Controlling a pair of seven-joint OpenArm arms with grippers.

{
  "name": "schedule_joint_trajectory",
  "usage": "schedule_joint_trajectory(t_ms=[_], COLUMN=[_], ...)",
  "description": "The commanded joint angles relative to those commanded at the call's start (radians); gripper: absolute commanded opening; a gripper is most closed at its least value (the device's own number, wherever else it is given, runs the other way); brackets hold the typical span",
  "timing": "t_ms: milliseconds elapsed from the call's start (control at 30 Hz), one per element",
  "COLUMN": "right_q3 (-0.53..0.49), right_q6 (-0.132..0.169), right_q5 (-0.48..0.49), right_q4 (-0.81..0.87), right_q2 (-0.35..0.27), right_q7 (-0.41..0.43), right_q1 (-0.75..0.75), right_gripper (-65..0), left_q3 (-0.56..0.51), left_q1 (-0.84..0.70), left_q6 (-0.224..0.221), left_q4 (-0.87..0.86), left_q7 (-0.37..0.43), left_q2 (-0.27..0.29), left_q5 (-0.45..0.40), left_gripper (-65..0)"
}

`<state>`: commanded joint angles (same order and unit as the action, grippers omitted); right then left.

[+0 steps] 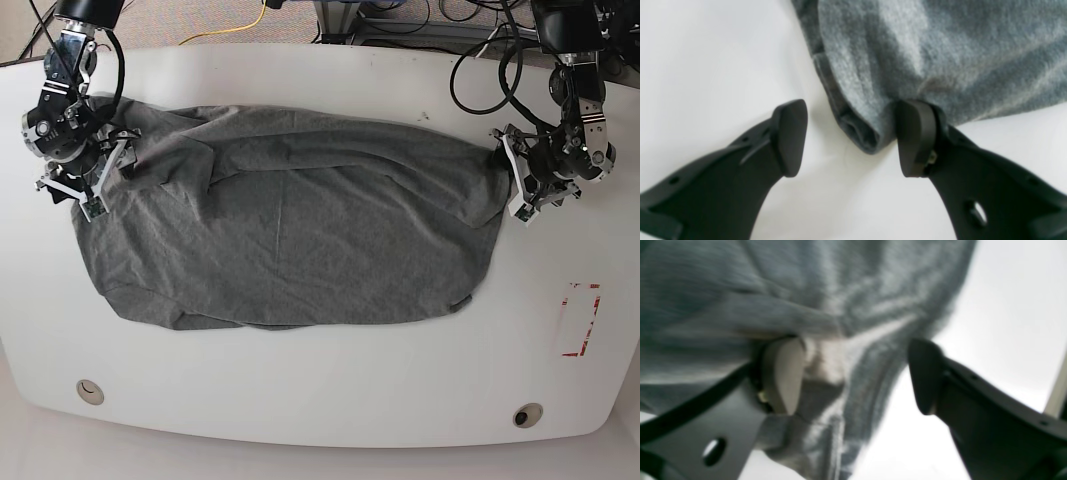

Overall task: Layout the t-shirt on the table in an organized manner, then fold the t-shirt properly
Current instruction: 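Hold the shirt edge with both grippers and pull it taut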

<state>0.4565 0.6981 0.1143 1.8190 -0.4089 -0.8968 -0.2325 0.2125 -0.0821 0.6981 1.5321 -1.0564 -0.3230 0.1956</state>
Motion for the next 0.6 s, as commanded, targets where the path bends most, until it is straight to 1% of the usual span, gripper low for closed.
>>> schedule_joint_trajectory(t_ms=[33, 133, 167, 200, 233, 367, 500, 600], right_q3=[0.003, 0.061, 0.074, 0.104, 0.118, 0.173, 0.187, 0.189], right_q6=[0.0, 0.0, 0.0, 0.0, 0.0, 0.0, 0.0, 0.0], right_q5=[0.0, 0.006, 0.006, 0.006, 0.006, 0.006, 0.008, 0.008], right_q4=[0.015, 0.064, 0.072, 0.084, 0.091, 0.1, 0.091, 0.061], right_q2=[0.0, 0.015, 0.026, 0.057, 0.071, 0.112, 0.132, 0.143], right_q7=[0.0, 0.0, 0.0, 0.0, 0.0, 0.0, 0.005, 0.005], right_q1=[-0.02, -0.081, -0.092, -0.115, -0.123, -0.157, -0.175, -0.17], right_gripper=[-4.0, -3.8, -3.8, -3.8, -3.8, -3.8, -4.1, -7.0], left_q3=[0.0, 0.0, 0.0, 0.0, 0.0, 0.0, 0.0, 0.0], left_q1=[0.0, 0.0, 0.0, 0.0, 0.0, 0.0, 0.0, 0.0], left_q6=[0.0, 0.0, 0.0, 0.0, 0.0, 0.0, 0.0, 0.0], left_q4=[0.0, 0.0, 0.0, 0.0, 0.0, 0.0, 0.0, 0.0], left_q7=[0.0, 0.0, 0.0, 0.0, 0.0, 0.0, 0.0, 0.0], left_q2=[0.0, 0.0, 0.0, 0.0, 0.0, 0.0, 0.0, 0.0], left_q5=[0.0, 0.0, 0.0, 0.0, 0.0, 0.0, 0.0, 0.0], left_gripper=[-26.7, -26.7, -26.7, -26.7, -26.7, -26.7, -26.7, -26.7])
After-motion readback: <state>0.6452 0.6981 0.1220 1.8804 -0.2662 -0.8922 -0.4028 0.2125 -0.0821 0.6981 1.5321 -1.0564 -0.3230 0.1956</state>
